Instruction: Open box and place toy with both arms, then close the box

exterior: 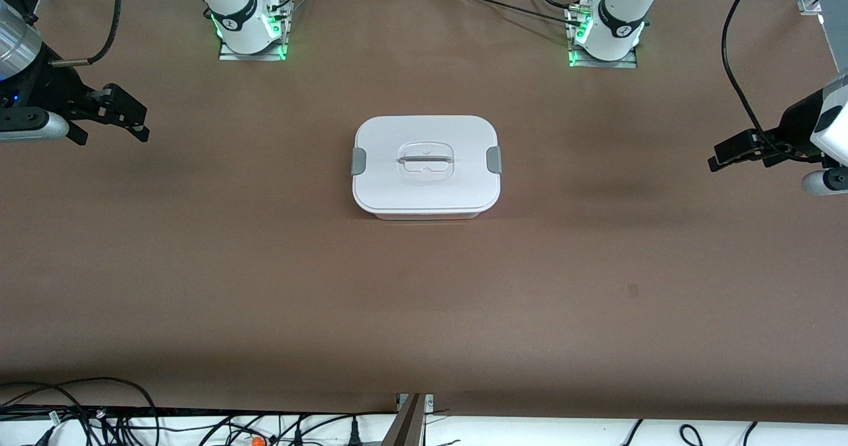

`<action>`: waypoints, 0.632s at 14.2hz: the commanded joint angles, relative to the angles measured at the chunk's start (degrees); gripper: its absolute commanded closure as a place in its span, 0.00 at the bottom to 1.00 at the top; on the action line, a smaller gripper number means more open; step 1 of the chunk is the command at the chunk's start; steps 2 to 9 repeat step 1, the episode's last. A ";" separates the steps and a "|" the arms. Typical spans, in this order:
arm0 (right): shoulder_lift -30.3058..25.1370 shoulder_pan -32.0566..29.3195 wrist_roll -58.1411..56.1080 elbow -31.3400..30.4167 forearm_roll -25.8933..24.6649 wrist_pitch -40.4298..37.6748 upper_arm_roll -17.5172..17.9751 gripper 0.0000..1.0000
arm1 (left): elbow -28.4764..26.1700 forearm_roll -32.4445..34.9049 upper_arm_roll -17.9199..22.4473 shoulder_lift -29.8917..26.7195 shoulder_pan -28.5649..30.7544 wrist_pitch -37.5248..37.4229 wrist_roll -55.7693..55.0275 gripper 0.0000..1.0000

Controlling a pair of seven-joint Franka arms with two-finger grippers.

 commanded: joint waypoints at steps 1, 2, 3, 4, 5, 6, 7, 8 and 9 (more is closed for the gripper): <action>0.17 -0.14 0.30 1.05 0.39 -0.17 0.23 0.00 | 0.25 -0.62 -0.50 0.00 0.59 -0.61 -0.14 0.00; 0.17 -0.14 0.30 1.05 0.39 -0.17 0.23 0.00 | 0.25 -0.62 -0.50 0.00 0.59 -0.61 -0.14 0.00; 0.17 -0.14 0.30 1.05 0.39 -0.17 0.23 0.00 | 0.25 -0.62 -0.50 0.00 0.59 -0.61 -0.14 0.00; 0.17 -0.14 0.30 1.05 0.39 -0.17 0.23 0.00 | 0.25 -0.62 -0.50 0.00 0.59 -0.61 -0.14 0.00; 0.17 -0.14 0.30 1.05 0.39 -0.17 0.23 0.00 | 0.25 -0.62 -0.50 0.00 0.59 -0.61 -0.14 0.00; 0.17 -0.14 0.30 1.05 0.39 -0.17 0.23 0.00 | 0.25 -0.62 -0.50 0.00 0.59 -0.61 -0.14 0.00; 0.17 -0.14 0.30 1.05 0.39 -0.17 0.23 0.00 | 0.25 -0.62 -0.50 0.00 0.59 -0.61 -0.14 0.00; 0.17 -0.14 0.30 1.05 0.39 -0.17 0.23 0.00 | 0.25 -0.62 -0.50 0.00 0.59 -0.61 -0.14 0.00; 0.17 -0.14 0.30 1.05 0.39 -0.17 0.23 0.00 | 0.25 -0.62 -0.50 0.00 0.59 -0.61 -0.14 0.00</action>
